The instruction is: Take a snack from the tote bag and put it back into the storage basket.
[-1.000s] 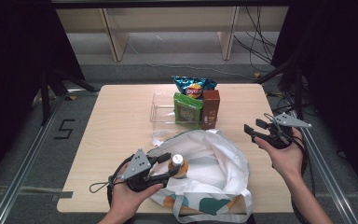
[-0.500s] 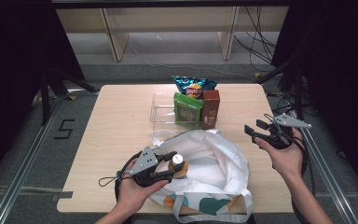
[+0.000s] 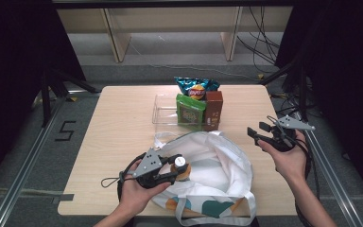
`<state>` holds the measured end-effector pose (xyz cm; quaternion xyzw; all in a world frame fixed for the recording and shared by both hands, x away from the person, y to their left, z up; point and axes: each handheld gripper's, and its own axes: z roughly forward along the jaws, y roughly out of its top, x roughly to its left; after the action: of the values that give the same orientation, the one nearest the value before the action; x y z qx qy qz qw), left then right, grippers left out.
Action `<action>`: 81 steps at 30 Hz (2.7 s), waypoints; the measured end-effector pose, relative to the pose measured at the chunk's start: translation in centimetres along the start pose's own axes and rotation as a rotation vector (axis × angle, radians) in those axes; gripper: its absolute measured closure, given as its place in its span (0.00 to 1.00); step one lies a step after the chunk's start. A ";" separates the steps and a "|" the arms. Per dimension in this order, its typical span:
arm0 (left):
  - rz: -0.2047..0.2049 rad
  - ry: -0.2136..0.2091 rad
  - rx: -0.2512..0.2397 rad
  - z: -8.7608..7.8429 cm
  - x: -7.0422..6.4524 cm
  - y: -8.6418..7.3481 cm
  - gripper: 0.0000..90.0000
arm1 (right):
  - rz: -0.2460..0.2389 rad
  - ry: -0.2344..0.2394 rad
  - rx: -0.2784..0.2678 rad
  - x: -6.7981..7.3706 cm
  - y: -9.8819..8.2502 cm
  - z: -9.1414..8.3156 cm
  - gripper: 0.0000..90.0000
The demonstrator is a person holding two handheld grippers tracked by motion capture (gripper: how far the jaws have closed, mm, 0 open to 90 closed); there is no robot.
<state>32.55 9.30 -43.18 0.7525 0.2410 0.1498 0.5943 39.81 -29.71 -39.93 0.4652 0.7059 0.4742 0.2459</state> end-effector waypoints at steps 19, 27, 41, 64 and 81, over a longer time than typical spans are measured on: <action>-0.013 -0.031 -0.047 -1.3 1.1 3.0 0.65 | -0.017 -0.002 -0.001 -0.4 -0.2 0.2 0.48; -0.017 -0.031 -0.071 -1.6 1.5 4.4 0.66 | 0.004 -0.012 -0.010 -0.1 -0.3 0.2 0.47; -0.001 -0.024 -0.110 -2.0 2.4 7.2 0.66 | -0.022 -0.020 -0.008 -0.3 -0.3 0.1 0.46; -0.004 0.007 -0.133 -2.9 4.0 10.1 0.66 | 0.021 -0.019 0.014 0.1 -0.5 0.2 0.45; 0.009 0.011 -0.158 -2.8 4.9 11.9 0.66 | 0.014 -0.016 -0.011 -0.2 -0.5 0.2 0.43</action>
<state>37.39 12.11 -31.25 0.7034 0.2287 0.1752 0.6498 39.84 -29.83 -40.51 0.4726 0.6980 0.4760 0.2507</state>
